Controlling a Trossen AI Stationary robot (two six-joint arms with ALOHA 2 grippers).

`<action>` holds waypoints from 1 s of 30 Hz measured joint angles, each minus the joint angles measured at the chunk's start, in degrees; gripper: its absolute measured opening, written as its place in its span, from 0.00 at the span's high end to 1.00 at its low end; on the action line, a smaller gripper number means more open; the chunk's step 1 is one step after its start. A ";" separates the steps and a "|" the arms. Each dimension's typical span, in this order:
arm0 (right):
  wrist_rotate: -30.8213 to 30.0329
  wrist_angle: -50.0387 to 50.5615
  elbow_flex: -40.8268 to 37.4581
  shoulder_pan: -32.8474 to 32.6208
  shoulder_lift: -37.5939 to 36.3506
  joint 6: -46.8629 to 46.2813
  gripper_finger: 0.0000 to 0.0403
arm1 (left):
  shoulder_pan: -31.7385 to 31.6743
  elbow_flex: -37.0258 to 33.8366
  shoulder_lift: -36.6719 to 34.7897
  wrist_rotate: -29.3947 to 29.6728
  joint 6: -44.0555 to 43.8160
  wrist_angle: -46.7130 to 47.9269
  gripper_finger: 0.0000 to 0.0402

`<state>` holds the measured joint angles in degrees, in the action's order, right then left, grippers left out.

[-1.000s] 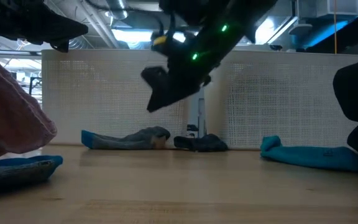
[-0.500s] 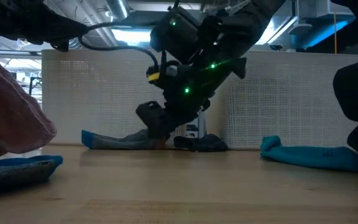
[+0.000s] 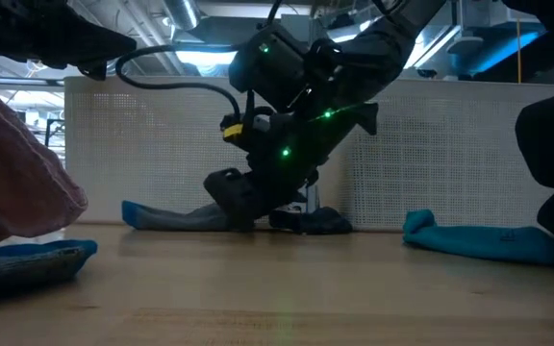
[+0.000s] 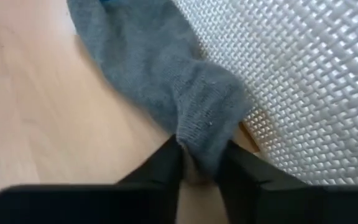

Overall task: Sort clothes
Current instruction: Put the gray sock into the right white bin

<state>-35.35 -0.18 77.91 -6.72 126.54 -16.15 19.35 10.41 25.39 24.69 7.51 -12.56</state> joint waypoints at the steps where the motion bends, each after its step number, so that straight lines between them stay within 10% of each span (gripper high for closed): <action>1: 0.09 0.26 0.00 0.00 0.00 0.43 0.79 | 0.00 0.00 0.00 0.00 0.02 0.00 1.00; 6: -0.01 1.22 0.00 -0.08 -0.02 3.06 0.97 | 0.00 0.00 0.00 0.00 -0.02 0.02 1.00; 30: -13.38 20.91 0.02 -10.08 -23.98 6.02 0.94 | 0.00 0.00 0.00 0.00 -0.79 0.20 1.00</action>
<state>-48.73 20.73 77.93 -16.80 102.57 -10.13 19.35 10.41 25.39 24.69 6.72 -12.36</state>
